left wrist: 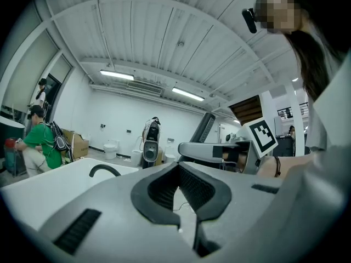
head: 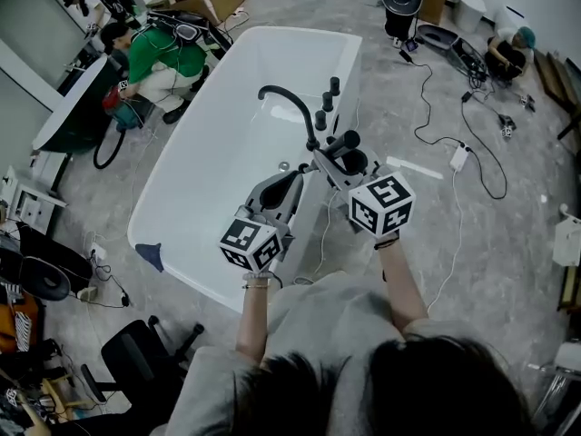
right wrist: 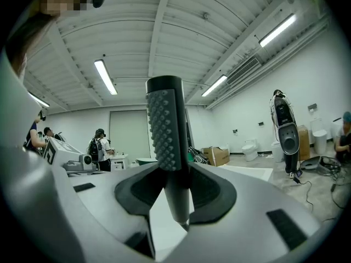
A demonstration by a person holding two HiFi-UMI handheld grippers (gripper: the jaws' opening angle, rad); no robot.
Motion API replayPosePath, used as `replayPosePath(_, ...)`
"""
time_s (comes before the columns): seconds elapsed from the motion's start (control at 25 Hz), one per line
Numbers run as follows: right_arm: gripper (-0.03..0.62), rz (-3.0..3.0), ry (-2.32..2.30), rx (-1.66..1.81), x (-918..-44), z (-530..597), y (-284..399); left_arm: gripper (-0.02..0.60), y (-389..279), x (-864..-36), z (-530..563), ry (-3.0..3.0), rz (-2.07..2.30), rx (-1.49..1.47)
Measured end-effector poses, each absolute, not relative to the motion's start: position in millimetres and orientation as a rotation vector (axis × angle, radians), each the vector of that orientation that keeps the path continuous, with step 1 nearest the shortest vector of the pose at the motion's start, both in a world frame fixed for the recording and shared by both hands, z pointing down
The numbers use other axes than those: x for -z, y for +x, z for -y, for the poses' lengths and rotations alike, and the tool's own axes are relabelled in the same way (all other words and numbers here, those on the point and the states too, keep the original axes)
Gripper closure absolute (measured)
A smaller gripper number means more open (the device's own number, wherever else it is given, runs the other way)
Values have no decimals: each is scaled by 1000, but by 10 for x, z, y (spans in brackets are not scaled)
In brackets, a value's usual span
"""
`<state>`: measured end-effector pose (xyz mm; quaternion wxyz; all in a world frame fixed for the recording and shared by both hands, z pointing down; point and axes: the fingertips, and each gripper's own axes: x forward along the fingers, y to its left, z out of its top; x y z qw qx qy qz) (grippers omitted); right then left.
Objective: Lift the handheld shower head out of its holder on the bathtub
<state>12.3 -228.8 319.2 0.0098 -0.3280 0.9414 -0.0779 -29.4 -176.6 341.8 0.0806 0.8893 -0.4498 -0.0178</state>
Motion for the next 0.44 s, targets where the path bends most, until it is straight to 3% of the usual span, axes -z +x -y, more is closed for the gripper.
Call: replayPosePath(0.44, 462, -2923, -1016, 267, -3213, 2347, 168, 577, -269, -3425, 1802, 2665, 1330, 59)
